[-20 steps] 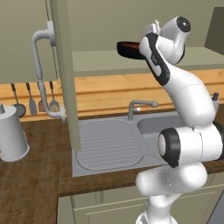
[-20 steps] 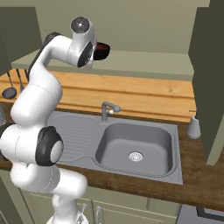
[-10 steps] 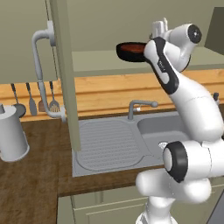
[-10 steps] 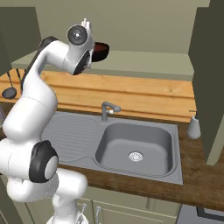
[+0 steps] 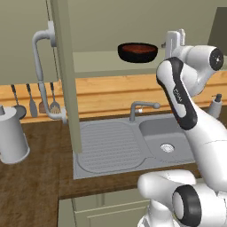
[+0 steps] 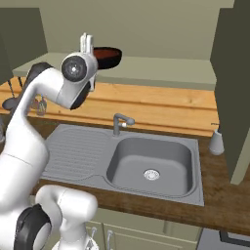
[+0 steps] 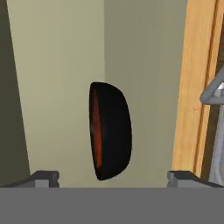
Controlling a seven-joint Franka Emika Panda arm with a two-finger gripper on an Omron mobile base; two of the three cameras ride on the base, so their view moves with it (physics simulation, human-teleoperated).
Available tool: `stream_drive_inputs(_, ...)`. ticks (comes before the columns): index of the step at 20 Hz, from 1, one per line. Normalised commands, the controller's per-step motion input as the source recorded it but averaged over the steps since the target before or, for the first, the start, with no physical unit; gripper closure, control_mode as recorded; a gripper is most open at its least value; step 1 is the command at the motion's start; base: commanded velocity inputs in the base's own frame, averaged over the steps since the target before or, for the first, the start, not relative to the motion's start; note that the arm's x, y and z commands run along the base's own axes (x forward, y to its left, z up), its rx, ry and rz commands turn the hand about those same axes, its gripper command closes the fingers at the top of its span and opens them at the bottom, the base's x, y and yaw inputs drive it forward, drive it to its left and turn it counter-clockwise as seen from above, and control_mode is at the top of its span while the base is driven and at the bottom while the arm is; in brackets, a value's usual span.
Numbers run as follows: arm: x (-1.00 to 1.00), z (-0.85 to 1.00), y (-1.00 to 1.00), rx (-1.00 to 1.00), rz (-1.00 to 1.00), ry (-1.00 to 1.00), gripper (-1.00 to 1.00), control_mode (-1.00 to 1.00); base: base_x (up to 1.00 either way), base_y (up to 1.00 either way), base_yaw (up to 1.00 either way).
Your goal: Pick up the bowls on the counter and stack them on top of one another in the open cabinet. Place the smaller bowl on top of the larger bowl.
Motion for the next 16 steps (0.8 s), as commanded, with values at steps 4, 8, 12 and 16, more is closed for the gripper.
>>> stream_drive_inputs(4,-1.0,0.0,0.0,0.0,0.0,0.31,-1.0,-1.0,0.0,0.0,0.0)
stream_drive_inputs(8,-1.0,-0.01,0.0,-0.04,0.0,0.46,-1.0,-1.0,0.0,0.0,0.0)
stream_drive_inputs(12,-1.0,-0.65,0.0,-0.15,0.0,0.14,-1.0,-1.0,0.0,0.0,0.0)
stream_drive_inputs(16,-0.93,-0.99,0.0,-0.16,0.02,0.08,-1.0,-1.0,0.0,0.0,0.0)
